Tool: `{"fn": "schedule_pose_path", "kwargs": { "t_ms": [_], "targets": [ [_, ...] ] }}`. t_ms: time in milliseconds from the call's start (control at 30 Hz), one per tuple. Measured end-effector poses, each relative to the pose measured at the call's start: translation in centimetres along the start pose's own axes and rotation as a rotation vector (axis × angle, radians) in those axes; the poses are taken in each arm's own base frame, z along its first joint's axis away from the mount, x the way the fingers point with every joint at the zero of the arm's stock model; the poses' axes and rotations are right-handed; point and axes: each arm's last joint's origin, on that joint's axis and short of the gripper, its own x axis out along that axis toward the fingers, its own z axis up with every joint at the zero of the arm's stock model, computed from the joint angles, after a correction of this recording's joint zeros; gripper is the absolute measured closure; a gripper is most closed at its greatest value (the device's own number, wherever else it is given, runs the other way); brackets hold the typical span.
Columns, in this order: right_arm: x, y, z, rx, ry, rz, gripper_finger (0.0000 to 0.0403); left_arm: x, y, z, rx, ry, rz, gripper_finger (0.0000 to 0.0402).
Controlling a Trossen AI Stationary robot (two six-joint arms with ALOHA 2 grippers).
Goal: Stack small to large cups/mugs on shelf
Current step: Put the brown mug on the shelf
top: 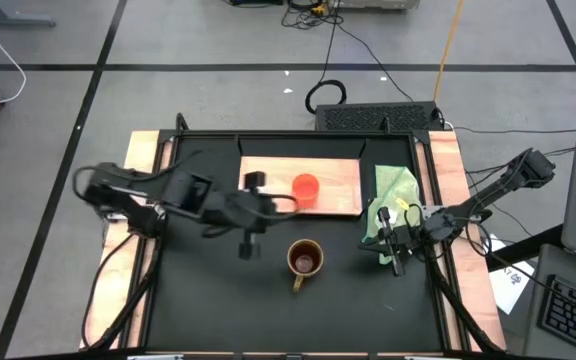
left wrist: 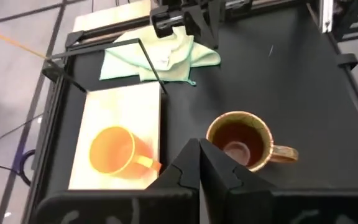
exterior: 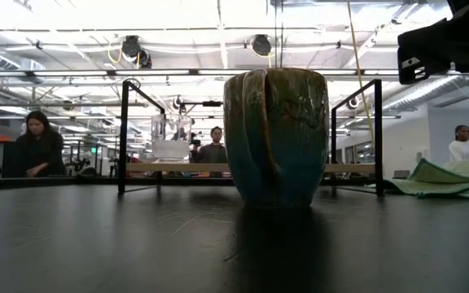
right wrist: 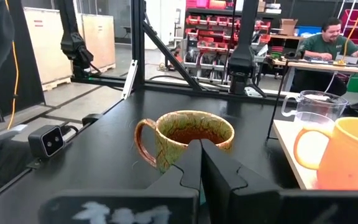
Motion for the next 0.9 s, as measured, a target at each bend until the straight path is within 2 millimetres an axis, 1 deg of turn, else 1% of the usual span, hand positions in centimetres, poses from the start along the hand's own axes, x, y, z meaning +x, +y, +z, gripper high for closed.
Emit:
{"fn": "schedule_pose_path", "kwargs": {
  "t_ms": [133, 200, 267, 367, 500, 600, 667, 767, 833, 900],
  "targets": [
    [0.0, 0.0, 0.0, 0.0, 0.0, 0.002, 0.0403, -1.7, -0.2, -3.2, -0.02, -0.061, 0.013, 0.0399],
    [0.0, 0.0, 0.0, -0.018, 0.0, 0.002, 0.0403, -2.3, -0.3, -5.4, -0.044, -0.095, 0.019, 0.0399],
    [0.0, 0.0, 0.0, -0.026, -0.004, 0.003, 0.0403, -2.3, -0.4, -7.8, -0.082, -0.123, 0.026, 0.0399],
    [0.0, 0.0, 0.2, -0.03, -0.022, 0.002, 0.0403, -1.9, -0.5, -11.5, -0.115, -0.18, 0.026, 0.04],
    [0.0, 0.0, 0.6, -0.065, -0.057, -0.002, 0.0403, -0.7, -1.2, -16.2, -0.142, -0.293, -0.01, 0.04],
    [0.0, 0.0, 0.8, -0.092, -0.079, -0.004, 0.0403, 0.3, -1.6, -19.1, -0.138, -0.352, -0.054, 0.04],
    [0.0, -0.1, 1.0, -0.107, -0.104, -0.009, 0.0403, 0.7, -1.8, -20.6, -0.131, -0.387, -0.077, 0.04],
    [-0.1, -0.1, 1.6, -0.099, -0.149, -0.016, 0.0403, 1.0, -1.8, -22.0, -0.14, -0.422, -0.082, 0.0401],
    [0.2, -0.1, 2.3, -0.104, -0.144, -0.022, 0.0403, 1.2, -2.0, -23.2, -0.121, -0.417, -0.087, 0.0401],
    [0.7, 0.0, 3.1, -0.108, -0.097, -0.023, 0.0403, 1.6, -2.1, -24.5, -0.118, -0.423, -0.084, 0.0401]
  ]
}}
